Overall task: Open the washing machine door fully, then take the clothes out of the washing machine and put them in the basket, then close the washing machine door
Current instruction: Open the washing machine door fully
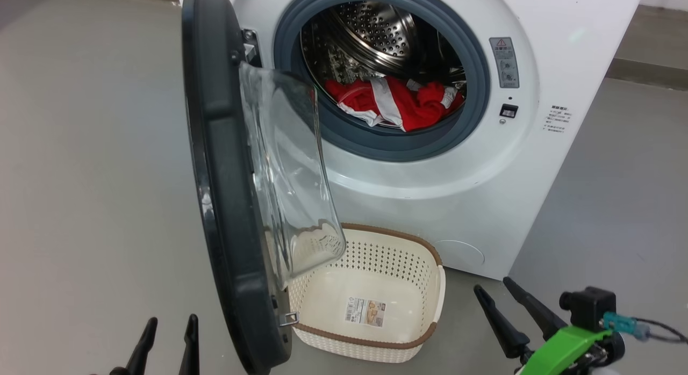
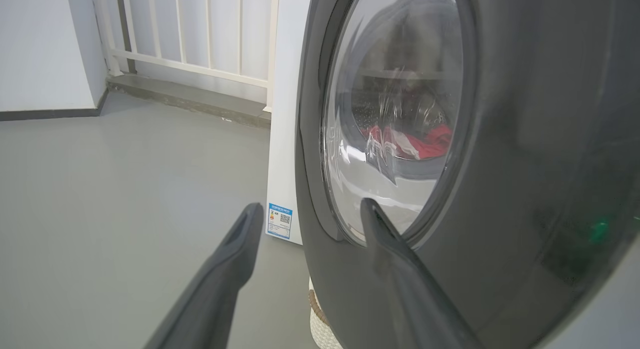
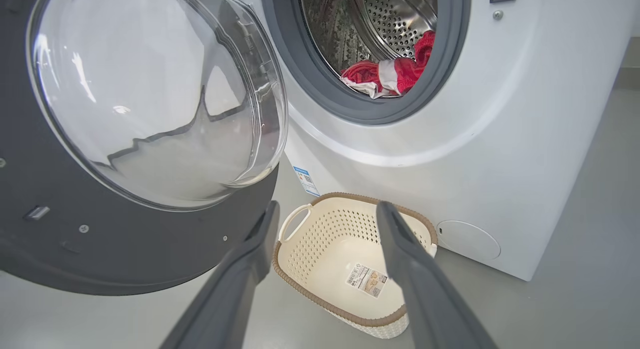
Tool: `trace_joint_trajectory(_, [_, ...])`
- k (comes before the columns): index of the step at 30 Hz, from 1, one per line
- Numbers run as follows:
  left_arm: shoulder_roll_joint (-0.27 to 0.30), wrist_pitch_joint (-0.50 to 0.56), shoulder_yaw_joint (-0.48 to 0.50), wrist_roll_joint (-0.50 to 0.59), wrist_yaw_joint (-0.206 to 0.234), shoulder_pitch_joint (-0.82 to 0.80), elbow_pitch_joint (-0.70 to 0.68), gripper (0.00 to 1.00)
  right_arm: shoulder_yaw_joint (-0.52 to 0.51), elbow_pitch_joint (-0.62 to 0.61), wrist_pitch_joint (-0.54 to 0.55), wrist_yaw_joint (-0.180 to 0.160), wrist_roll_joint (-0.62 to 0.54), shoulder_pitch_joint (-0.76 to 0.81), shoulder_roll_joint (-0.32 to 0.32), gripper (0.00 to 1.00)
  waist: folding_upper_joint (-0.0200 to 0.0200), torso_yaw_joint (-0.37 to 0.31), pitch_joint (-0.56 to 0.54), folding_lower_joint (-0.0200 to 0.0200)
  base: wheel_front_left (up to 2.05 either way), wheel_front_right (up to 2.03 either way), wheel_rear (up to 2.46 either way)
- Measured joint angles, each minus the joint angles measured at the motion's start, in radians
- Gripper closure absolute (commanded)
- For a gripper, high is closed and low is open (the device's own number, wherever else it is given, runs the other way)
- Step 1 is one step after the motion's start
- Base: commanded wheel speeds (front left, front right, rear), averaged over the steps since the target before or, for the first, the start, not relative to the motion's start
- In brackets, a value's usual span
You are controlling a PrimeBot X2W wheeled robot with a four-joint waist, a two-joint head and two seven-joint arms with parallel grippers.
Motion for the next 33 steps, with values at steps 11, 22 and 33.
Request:
trace_joint_trajectory(11, [0.0,0.0,0.002,0.0,0.0,0.0,-0.002,0.0,-0.252,-0.173,0.0,0.0,-0.315,0.139,0.105,0.0,0.0,0.005,0.006,0.0,0.0,0.0,0.0])
trace_joint_trajectory(22, [0.0,0.0,0.002,0.003,0.0,0.0,-0.005,0.0,-0.319,-0.171,0.0,0.0,-0.374,0.198,0.14,0.0,0.0,0.013,0.001,0.0,0.0,0.0,0.0])
trace_joint_trajectory(33, [-0.001,0.0,0.001,0.003,0.0,-0.001,-0.002,0.0,-0.347,-0.145,0.0,0.0,-0.392,0.238,0.156,0.0,0.0,0.006,0.008,0.0,0.0,0.0,0.0])
